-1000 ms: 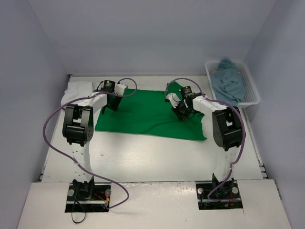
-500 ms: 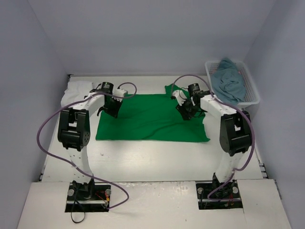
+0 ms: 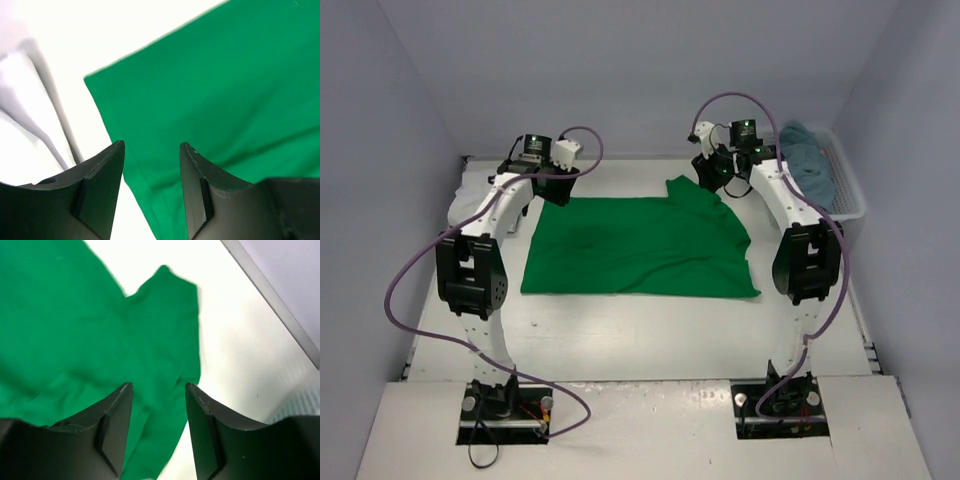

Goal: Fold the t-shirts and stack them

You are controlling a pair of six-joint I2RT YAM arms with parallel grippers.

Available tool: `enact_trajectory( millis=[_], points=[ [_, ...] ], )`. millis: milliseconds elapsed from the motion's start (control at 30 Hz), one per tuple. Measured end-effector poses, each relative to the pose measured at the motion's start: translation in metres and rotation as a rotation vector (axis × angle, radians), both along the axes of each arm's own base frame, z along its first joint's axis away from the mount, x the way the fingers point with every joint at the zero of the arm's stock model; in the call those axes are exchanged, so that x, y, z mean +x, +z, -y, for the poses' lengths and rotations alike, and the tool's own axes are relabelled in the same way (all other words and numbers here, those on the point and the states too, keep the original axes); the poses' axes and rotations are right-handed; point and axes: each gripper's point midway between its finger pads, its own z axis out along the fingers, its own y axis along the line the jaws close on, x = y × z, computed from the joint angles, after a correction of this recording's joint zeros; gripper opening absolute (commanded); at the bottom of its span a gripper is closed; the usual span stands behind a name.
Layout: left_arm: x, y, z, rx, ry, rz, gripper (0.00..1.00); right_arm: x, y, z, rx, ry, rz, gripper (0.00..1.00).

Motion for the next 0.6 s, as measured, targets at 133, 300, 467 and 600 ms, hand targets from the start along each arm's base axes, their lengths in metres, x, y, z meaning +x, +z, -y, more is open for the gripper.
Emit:
enact_trajectory(
  millis=[133,300,467,600],
  points=[
    [0.020,-0.006,-0.001,0.019,0.015,0.016,0.43,0.032,-0.043,-0.002,0.007,0.000,-0.048,0.48],
    [0.030,-0.029,-0.004,0.041,0.030,-0.008,0.43,0.048,-0.110,0.001,0.019,-0.007,-0.155,0.50],
    [0.037,-0.039,-0.005,0.051,0.037,-0.010,0.43,0.059,-0.132,0.000,0.035,-0.019,-0.183,0.50],
    [0.043,-0.044,-0.006,0.058,0.043,-0.006,0.43,0.069,-0.122,-0.002,0.049,-0.025,-0.147,0.50]
  ],
)
